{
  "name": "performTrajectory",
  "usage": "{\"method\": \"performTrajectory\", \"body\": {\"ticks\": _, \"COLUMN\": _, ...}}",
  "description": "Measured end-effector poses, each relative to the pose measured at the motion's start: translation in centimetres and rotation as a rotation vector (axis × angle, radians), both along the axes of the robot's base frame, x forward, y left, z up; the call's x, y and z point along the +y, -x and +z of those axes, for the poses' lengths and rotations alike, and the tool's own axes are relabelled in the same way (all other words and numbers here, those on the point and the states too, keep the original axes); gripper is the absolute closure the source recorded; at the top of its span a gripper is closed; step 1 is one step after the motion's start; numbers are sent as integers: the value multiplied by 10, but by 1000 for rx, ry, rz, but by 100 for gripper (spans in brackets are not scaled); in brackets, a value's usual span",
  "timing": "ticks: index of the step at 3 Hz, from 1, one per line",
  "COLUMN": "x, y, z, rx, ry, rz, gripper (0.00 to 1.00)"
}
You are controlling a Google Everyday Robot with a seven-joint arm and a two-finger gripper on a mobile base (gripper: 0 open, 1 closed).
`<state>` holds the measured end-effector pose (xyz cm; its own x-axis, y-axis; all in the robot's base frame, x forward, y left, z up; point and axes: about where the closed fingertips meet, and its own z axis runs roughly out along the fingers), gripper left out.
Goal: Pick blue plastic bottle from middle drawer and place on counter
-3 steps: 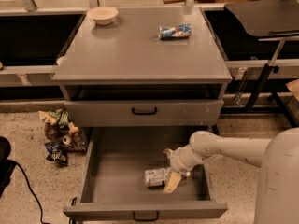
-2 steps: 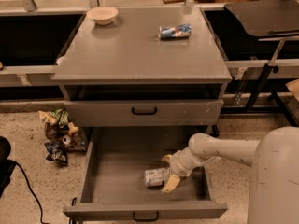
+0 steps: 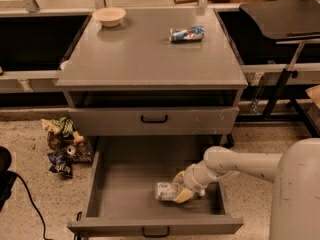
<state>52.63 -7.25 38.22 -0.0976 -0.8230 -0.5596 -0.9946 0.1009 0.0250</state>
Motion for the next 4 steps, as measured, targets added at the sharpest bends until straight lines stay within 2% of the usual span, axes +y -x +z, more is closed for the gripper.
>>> {"method": "performTrajectory", "body": {"ticks": 1, "x": -12, "y": -6, "z": 58, "rx": -88, "ry": -68, "rz": 4, "gripper": 89}}
{"method": "performTrajectory", "body": {"ticks": 2, "x": -53, "y": -8, "z": 144, "rx": -221, "ry": -121, "rz": 31, "gripper": 100}}
{"method": "performTrajectory", "body": {"ticks": 3, "x": -88, "y": -4, "z": 225, "rx": -328, "ry": -118, "rz": 79, "gripper": 100}}
{"method": "performTrajectory", "body": {"ticks": 4, "x": -88, "y": -4, "z": 225, "rx": -328, "ry": -117, "rz": 79, "gripper": 100}}
